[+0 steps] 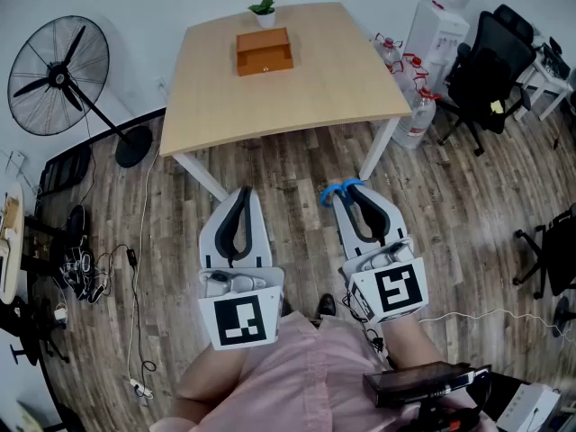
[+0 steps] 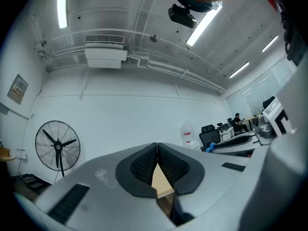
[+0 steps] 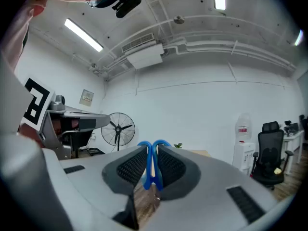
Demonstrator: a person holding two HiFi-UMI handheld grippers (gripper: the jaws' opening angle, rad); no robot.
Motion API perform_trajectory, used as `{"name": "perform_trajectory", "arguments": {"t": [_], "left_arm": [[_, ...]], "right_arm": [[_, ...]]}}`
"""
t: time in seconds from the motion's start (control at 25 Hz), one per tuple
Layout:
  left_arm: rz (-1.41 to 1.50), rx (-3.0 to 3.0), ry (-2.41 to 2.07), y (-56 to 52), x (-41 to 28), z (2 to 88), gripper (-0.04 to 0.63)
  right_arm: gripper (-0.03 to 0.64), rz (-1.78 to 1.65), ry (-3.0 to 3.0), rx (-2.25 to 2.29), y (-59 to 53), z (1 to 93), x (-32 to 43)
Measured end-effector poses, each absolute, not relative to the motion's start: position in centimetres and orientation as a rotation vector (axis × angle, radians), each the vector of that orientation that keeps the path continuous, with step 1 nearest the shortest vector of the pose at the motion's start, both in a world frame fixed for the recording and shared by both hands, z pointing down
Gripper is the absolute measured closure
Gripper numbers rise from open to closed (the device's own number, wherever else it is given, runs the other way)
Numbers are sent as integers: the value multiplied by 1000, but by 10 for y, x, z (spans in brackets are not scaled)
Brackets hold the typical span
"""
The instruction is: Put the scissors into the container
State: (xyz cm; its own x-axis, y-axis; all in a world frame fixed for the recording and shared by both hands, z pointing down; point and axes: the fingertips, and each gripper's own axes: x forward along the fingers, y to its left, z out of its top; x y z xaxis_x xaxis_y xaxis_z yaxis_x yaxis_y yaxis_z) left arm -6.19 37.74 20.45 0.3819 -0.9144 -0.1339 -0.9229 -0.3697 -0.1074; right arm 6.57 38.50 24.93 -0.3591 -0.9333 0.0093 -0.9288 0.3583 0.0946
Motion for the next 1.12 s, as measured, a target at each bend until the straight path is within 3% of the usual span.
{"name": "perform_trajectory", "arguments": {"t": [0.64, 1.12], "left_arm": [[19, -2394, 1763, 396, -28, 216, 586], [-34, -2373, 1834, 359, -28, 233, 586]], "right_arm": [[545, -91, -2611, 1705, 400, 257, 116], [545, -35, -2620, 1646, 352, 275, 122]]}}
